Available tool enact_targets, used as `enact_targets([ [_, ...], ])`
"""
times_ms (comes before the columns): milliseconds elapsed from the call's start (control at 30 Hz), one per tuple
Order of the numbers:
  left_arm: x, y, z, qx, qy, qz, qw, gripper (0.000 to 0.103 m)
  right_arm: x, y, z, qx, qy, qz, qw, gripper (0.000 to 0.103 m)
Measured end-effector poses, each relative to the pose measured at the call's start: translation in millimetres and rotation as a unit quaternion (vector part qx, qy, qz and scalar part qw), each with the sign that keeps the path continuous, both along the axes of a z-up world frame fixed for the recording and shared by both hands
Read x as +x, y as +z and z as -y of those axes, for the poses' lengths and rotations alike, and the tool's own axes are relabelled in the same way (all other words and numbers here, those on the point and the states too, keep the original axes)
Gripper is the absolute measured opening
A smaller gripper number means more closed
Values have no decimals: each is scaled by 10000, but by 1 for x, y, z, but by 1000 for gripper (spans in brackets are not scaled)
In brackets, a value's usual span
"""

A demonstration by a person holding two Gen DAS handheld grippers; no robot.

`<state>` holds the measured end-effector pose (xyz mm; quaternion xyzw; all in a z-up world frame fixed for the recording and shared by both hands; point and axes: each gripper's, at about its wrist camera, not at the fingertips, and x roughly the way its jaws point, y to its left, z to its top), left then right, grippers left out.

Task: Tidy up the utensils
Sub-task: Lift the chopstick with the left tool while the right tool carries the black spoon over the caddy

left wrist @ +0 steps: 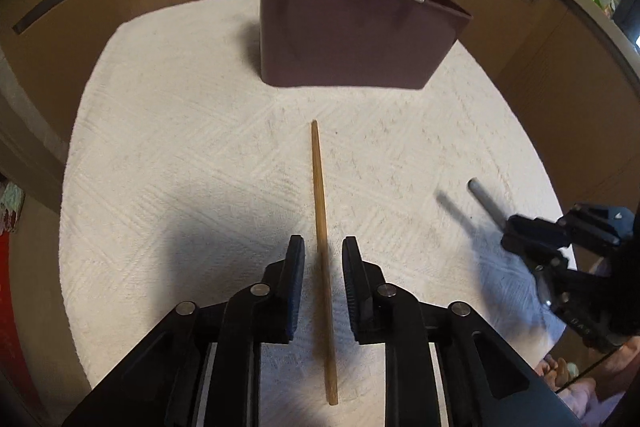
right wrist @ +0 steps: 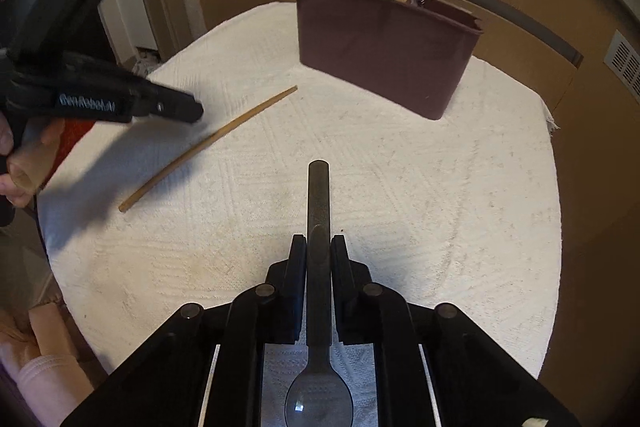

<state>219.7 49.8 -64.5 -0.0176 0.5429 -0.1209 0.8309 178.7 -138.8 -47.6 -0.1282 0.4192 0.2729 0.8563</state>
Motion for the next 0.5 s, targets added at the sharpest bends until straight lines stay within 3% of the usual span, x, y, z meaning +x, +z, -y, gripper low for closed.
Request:
enact_targets([
  [167, 24, -17, 23, 583, -263, -370, 9973, 22, 3, 9, 16, 278, -231, 55, 9993, 10],
  [267, 32, -19, 36, 810, -354, -267, 9957, 20, 2, 7, 21, 303, -320, 39, 9990, 10],
  [367, 30, -20, 43, 785, -438, -89, 9959, 11, 4, 4, 25, 424, -438, 11, 9981, 10],
  [500, 20, -18, 35, 482, -63, 131, 9987, 6, 4, 7, 32, 660, -595, 54, 9960, 10],
])
